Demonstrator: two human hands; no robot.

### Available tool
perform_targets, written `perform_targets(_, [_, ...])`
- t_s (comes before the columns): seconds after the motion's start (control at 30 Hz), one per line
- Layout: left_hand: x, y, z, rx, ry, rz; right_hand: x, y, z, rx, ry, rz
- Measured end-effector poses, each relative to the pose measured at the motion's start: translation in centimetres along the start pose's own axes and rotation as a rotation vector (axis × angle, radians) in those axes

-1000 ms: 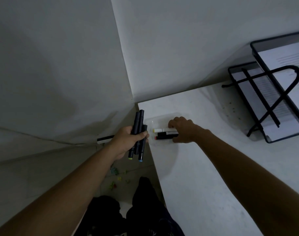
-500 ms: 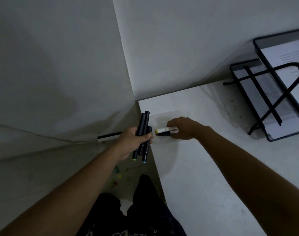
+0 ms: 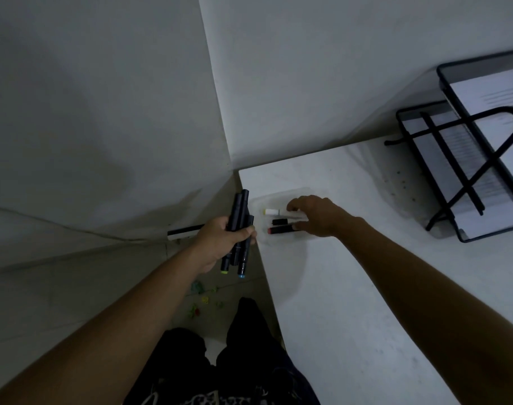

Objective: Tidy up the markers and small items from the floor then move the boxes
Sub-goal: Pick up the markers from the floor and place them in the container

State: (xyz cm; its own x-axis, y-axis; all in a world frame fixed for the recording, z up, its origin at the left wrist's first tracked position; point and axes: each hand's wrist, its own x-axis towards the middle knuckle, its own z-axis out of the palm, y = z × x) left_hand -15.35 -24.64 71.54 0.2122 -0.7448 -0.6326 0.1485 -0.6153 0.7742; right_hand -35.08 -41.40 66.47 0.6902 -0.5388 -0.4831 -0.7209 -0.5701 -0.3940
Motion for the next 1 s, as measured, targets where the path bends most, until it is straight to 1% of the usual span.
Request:
perform_targets(0.07, [0.0,-0.1,-0.1,-0.005,0.004,0.002,-0.1,-0.1,0.2,0.013,-0.006,0.01])
perform_targets(0.13, [0.0,-0.1,-0.1,-0.004,0.005,0.006,-0.2,-0.1,0.4,0.052,-0.054,0.02])
perform_targets(0.3, [-0.1,-0.2,-0.2,-0.025,-0.003,0.006,-0.5,-0.1,0.1,0.062,-0.102,-0.046])
perform_targets(0.57, [-0.4,-0.5,0.0,-0.046,0.0,0.016,-1.3,0.0,0.6,-0.005,-0.141,-0.078])
perform_targets(0.63, [-0.5,-0.6,0.0,-0.036,-0.003,0.023,-1.6,0.1,0.7,0.027,-0.127,-0.089])
perform_targets(0.73, [-0.5,-0.8,-0.1,-0.025,-0.002,0.022,-1.9,0.4,0.8,0.071,-0.048,-0.089])
perform_targets(0.87, [-0.5,-0.7,-0.1,0.001,-0.005,0.03,-1.8,0.1,1.1,-0.018,0.044,-0.036])
perform_targets(0.9, [-0.5,-0.7,-0.1,-0.002,-0.007,0.032,-1.6,-0.1,0.9,-0.007,0.052,-0.034])
perform_targets(1.0, [-0.7,-0.6,0.1,-0.01,-0.007,0.037,-1.3,-0.3,0.4,0.032,0.044,-0.109])
